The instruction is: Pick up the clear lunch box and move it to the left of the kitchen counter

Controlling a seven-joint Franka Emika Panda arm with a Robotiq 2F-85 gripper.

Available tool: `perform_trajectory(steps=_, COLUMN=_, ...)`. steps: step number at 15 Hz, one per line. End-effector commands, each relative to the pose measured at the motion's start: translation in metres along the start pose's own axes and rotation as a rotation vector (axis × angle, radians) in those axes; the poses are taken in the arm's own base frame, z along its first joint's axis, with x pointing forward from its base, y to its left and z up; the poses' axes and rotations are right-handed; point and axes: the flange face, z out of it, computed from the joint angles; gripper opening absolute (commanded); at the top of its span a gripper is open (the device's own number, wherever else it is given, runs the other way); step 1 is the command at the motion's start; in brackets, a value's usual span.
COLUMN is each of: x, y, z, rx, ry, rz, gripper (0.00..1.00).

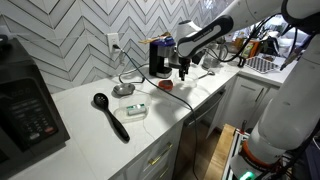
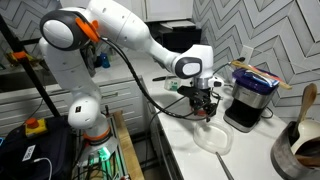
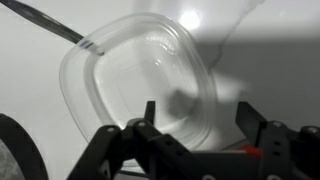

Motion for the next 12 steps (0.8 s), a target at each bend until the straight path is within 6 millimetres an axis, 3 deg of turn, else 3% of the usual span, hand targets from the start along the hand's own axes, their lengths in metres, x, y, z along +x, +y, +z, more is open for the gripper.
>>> perform_trajectory(steps=1, x=-0.003, y=-0.004, z=0.013, rx=0.023, ry=-0.023, rz=-0.029, gripper=0.48)
perform_trajectory(steps=7, x=-0.001, y=-0.010, z=0.024, rx=0.062, ry=-0.044, rz=-0.047, gripper=0.02)
perform_trajectory(steps=10, x=0.001, y=-0.012, z=0.024, rx=0.074, ry=-0.048, rz=-0.027, gripper=0.00)
perform_trajectory(steps=12, x=0.000, y=-0.014, z=0.009, rx=0.074, ry=-0.032, rz=0.003, gripper=0.02)
